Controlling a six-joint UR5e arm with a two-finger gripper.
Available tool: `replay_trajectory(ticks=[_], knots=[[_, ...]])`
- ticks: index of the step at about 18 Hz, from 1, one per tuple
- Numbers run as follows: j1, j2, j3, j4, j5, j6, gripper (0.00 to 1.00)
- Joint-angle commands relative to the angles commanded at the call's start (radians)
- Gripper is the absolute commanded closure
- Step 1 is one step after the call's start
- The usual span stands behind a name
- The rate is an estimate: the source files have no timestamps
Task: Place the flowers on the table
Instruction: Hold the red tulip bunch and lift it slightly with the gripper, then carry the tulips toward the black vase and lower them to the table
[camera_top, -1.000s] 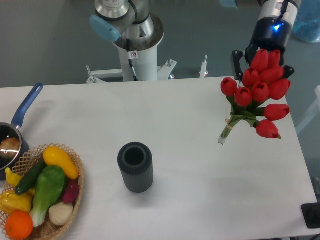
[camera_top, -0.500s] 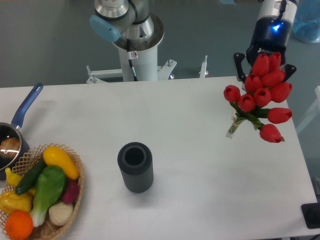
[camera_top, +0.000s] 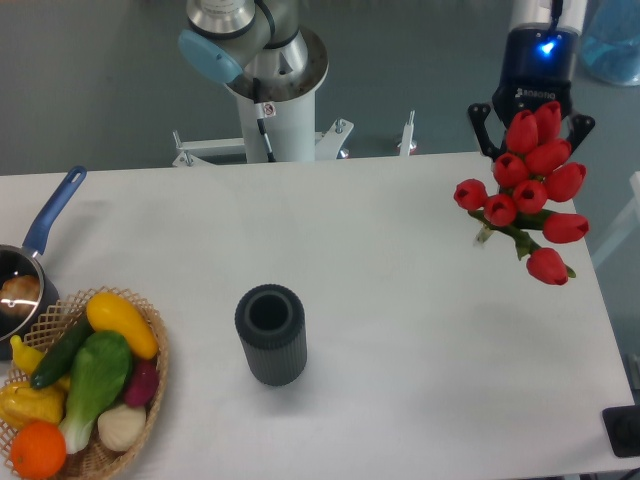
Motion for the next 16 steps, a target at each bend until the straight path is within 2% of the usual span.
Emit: replay_trajectory(ticks=[5,8,12,14,16], knots=[[-0.074,-0.011,-0.003,-0.006,0.218,0.000,0.63],[-0.147,-0.055,-0.002,-0.005,0.327,0.005,0.63],[-0.271,-0.171,0.012,0.005,0.457,0.008,0.63],[-0.330,-0.242,0.038,0.006,0.458,0.011,0.63],[-0.351,-0.300,0.054,0.002,0.461,0.011,0.63]])
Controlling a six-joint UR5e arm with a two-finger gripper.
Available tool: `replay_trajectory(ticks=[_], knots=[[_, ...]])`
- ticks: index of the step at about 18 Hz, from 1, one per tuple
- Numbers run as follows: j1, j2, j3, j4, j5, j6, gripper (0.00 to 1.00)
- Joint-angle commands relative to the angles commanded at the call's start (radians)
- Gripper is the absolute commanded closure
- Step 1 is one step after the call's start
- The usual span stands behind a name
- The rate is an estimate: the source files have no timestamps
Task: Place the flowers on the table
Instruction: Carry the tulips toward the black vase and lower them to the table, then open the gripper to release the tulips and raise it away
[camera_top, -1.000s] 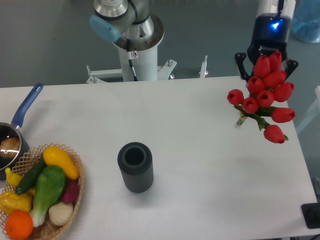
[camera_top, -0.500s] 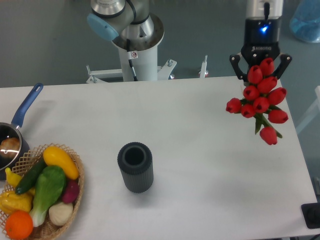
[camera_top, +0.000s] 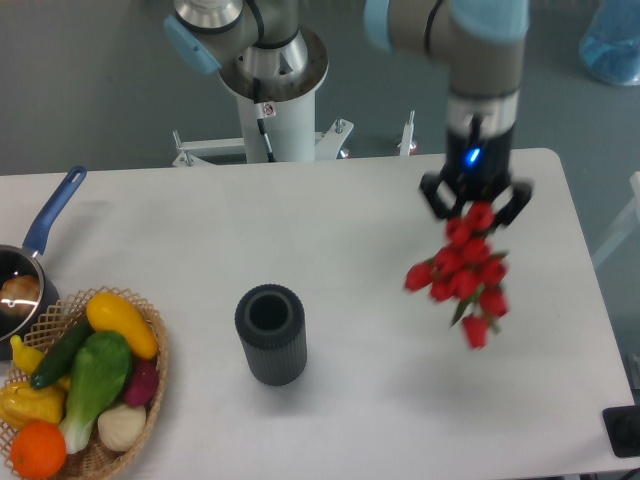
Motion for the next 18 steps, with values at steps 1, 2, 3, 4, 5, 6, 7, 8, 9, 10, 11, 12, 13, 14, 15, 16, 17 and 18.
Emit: replay_trajectory(ticks=[1,2,3,4,5,6,7,8,9,10,11,12,13,14,15,16,17,18], knots=[[-0.003,-0.017,0.000,-0.005,0.000,0.000,0.63],[-0.014,-0.029,-0.005,-0.008,0.002,0.008,0.64],[-0.017,-0.039,-0.012,-0.008,0.002,0.024,0.64],[-0.020,-0.052,-0.015,-0.008,0.003,0.040,0.64],[-0.020,-0.065,-0.018,-0.008,0.012,0.051,0.64],[-0.020,-0.074,-0.018,-0.008,0.026,0.052,0.64],[-0.020,-0.085,-0.018,-0.009,0.044,0.052,0.64],[-0.020,-0.094,-0.017,-0.009,0.058,0.055,0.64],[-0.022,-0.103,-0.018,-0.009,0.064,0.061,0.64],[-0.020,-0.112,-0.017,-0.009,0.066,0.069,0.64],[-0.020,-0.120,-0.017,-0.008,0.067,0.072,0.64],[-0.020,-0.134,-0.017,-0.008,0.068,0.072,0.64],[-0.020,-0.143,-0.017,-0.006,0.069,0.071,0.64],[-0.020,-0.149,-0.017,-0.006,0.071,0.071,0.64],[-0.020,-0.152,-0.017,-0.006,0.075,0.071,0.64],[-0.020,-0.158,-0.017,-0.003,0.077,0.071,0.64],[-0.020,-0.167,-0.017,0.000,0.081,0.072,0.64],[-0.020,-0.171,-0.017,0.003,0.084,0.072,0.64]])
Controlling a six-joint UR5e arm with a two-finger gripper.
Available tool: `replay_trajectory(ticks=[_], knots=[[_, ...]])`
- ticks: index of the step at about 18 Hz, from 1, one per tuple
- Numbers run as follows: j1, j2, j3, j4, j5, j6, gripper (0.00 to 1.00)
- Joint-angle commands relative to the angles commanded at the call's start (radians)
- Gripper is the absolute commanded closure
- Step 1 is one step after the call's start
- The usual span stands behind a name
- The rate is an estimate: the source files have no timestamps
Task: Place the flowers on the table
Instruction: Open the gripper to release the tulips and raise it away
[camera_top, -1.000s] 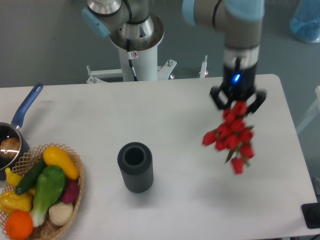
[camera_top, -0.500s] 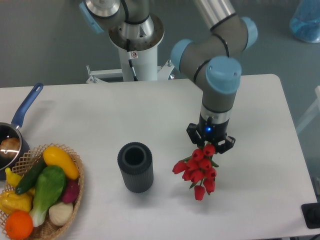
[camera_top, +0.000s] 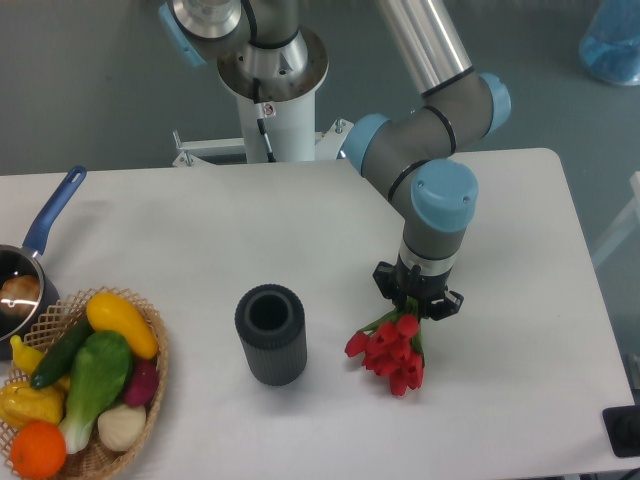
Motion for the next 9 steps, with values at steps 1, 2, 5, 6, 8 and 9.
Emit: replay_trajectory(ticks=[1,2,5,6,8,9], knots=[[0.000,-0.002,0.002,0.002,0.000,0.002,0.63],[0.000,-0.003,0.003,0.002,0.000,0.002,0.64],[0.000,-0.009,0.008,0.005,0.000,0.000,0.63],[0.003,-0.008,0.009,0.003,0.000,0.002,0.57],[0.008,-0.002,0.017,0.006,-0.002,0.002,0.29],[0.009,0.001,0.023,0.003,-0.003,0.002,0.23]])
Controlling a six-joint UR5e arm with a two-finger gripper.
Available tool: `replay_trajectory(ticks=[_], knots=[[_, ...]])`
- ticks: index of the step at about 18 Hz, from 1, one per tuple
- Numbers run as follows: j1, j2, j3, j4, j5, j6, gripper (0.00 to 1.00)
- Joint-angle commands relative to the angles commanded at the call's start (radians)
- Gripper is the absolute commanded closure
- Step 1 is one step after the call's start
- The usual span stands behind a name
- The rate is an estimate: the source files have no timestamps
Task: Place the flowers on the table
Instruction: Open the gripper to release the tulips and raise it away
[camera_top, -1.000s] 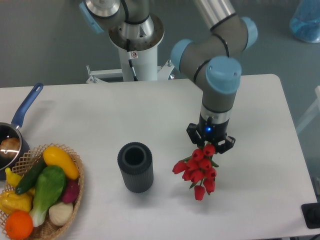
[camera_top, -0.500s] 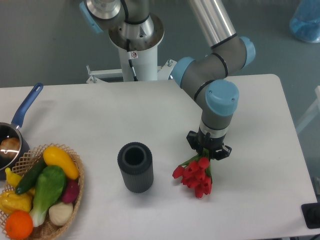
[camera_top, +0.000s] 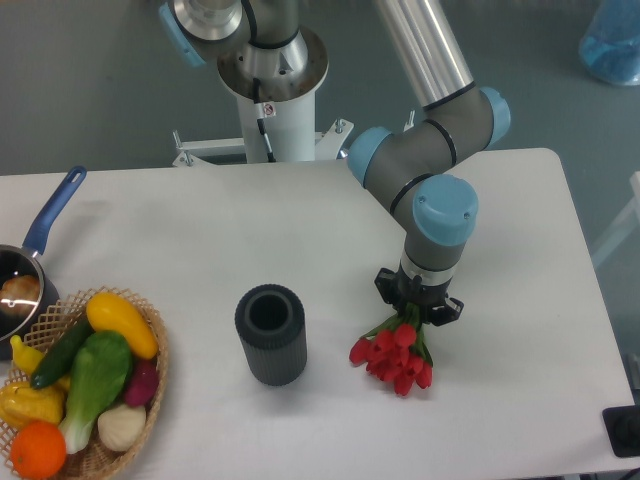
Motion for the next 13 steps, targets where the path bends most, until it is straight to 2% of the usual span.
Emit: replay_trajectory(ticks=[1,2,4,8,13], knots=[[0.009,0.005,0.009,0.000,-0.003,0.000,0.06],[0.023,0.009,0.015,-0.002,-0.008,-0.002,0.02],[0.031,0.041,0.014,-0.003,-0.012,-0.008,0.01],[0.049,0.051,-0.003,-0.003,-0.021,-0.027,0.00],[0.055,0.069,0.000,0.001,-0.028,-0.161,0.00]])
